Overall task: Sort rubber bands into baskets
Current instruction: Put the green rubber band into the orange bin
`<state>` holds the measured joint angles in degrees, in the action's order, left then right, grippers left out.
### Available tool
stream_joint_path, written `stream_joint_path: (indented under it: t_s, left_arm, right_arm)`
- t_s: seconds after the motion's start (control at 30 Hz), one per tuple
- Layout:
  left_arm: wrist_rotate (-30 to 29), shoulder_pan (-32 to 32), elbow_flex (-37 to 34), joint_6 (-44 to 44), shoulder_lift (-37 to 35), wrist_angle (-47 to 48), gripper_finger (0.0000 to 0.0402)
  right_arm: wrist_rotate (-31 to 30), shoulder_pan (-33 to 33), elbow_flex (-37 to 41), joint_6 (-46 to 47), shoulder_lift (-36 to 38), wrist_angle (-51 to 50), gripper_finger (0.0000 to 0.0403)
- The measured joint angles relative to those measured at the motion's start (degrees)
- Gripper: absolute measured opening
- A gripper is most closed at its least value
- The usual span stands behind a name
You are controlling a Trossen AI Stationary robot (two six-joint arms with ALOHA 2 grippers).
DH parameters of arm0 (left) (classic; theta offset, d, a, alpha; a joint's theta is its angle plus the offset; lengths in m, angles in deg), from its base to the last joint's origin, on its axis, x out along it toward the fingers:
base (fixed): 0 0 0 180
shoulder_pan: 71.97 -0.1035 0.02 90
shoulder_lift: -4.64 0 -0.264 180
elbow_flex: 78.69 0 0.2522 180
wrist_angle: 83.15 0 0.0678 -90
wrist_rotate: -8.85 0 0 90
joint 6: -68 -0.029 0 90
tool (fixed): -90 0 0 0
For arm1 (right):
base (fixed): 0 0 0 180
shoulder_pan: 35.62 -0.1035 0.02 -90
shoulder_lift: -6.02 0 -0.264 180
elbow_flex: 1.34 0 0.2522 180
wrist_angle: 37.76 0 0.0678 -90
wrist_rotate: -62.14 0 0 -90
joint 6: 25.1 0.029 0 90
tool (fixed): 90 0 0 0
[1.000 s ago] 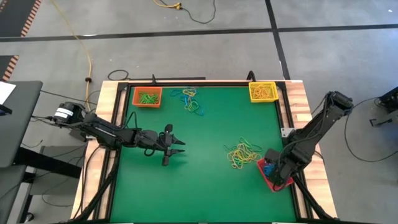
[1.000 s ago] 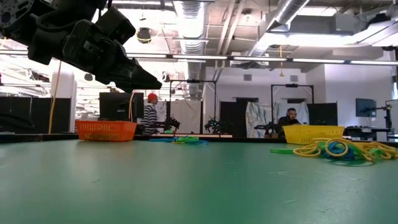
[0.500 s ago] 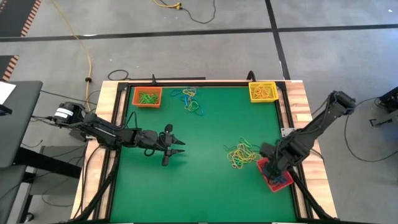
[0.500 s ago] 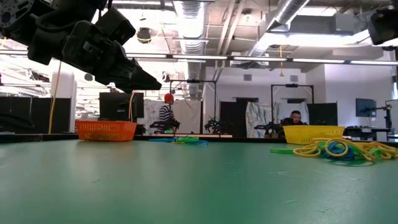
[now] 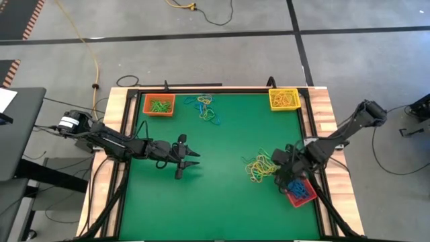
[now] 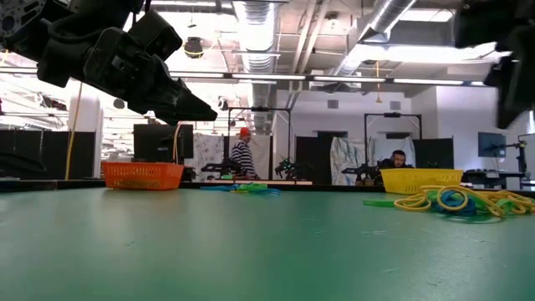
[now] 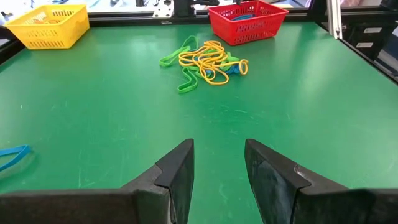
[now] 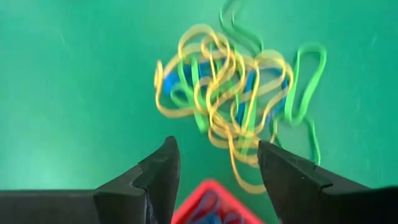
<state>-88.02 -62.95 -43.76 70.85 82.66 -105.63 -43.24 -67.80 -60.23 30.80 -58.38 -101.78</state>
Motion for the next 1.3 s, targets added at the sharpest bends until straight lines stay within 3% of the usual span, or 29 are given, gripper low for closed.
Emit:
stream_joint_path:
  t_s: [0.33, 0.67, 1.3]
  left_arm:
    - [-3.3, 0.0, 0.0, 0.0, 0.0, 1.0, 0.0132]
    - [-11.6, 0.0, 0.0, -2.7, 0.0, 1.1, 0.0132]
    - [-11.8, 0.0, 0.0, -3.0, 0.0, 5.9, 0.0132]
  right_arm:
    - [-6.9, 5.2, 0.0, -12.0, 0.0, 9.5, 0.024]
    - [-13.5, 9.8, 0.0, -22.3, -0.3, 18.4, 0.024]
    - [-13.2, 21.3, 0.0, -38.6, -13.5, 34.8, 0.024]
